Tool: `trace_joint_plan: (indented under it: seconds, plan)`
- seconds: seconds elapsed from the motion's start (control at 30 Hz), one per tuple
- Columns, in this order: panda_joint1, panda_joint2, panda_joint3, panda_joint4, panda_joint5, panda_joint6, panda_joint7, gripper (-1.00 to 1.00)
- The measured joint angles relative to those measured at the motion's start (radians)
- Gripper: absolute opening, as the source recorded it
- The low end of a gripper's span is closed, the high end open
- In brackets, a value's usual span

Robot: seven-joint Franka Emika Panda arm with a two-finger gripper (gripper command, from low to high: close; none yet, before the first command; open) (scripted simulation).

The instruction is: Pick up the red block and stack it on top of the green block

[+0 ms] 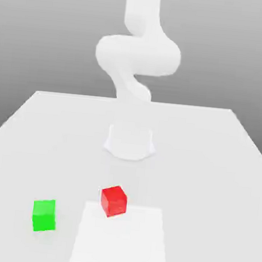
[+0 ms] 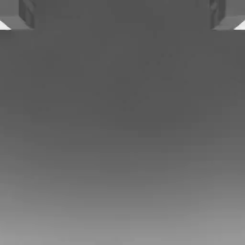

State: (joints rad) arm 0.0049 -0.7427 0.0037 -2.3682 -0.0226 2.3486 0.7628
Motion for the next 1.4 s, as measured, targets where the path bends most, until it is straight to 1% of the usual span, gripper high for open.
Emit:
trace_joint_plan:
  seconds: [0.17,0.33,0.5,0.57,0.63,0.73,0.83,0.9,0.93,1.17,1.27,1.4]
  plan:
    - [0.011,0.140,-0.016,-0.161,-0.047,0.116,-0.094,0.00]
    - [0.023,0.280,-0.060,-0.327,-0.076,0.233,-0.205,0.00]
    - [0.042,0.441,-0.129,-0.512,-0.078,0.368,-0.360,0.00]
    - [0.043,0.558,-0.145,-0.568,-0.061,0.458,-0.434,0.00]
    - [0.055,0.660,-0.158,-0.584,-0.037,0.537,-0.478,0.00]
    - [0.058,0.755,-0.148,-0.579,0.011,0.616,-0.518,0.00]
    - [0.025,0.840,-0.097,-0.570,0.076,0.689,-0.566,0.00]
    - [-0.025,0.894,-0.044,-0.565,0.093,0.737,-0.581,0.00]
    - [-0.039,0.910,-0.030,-0.564,0.098,0.751,-0.586,-1.00]
    - [-0.041,0.909,-0.029,-0.564,0.094,0.749,-0.582,-1.00]
    - [-0.016,0.842,-0.064,-0.570,0.048,0.690,-0.546,-1.00]
    - [-0.018,0.735,-0.077,-0.583,-0.002,0.597,-0.510,-1.00]
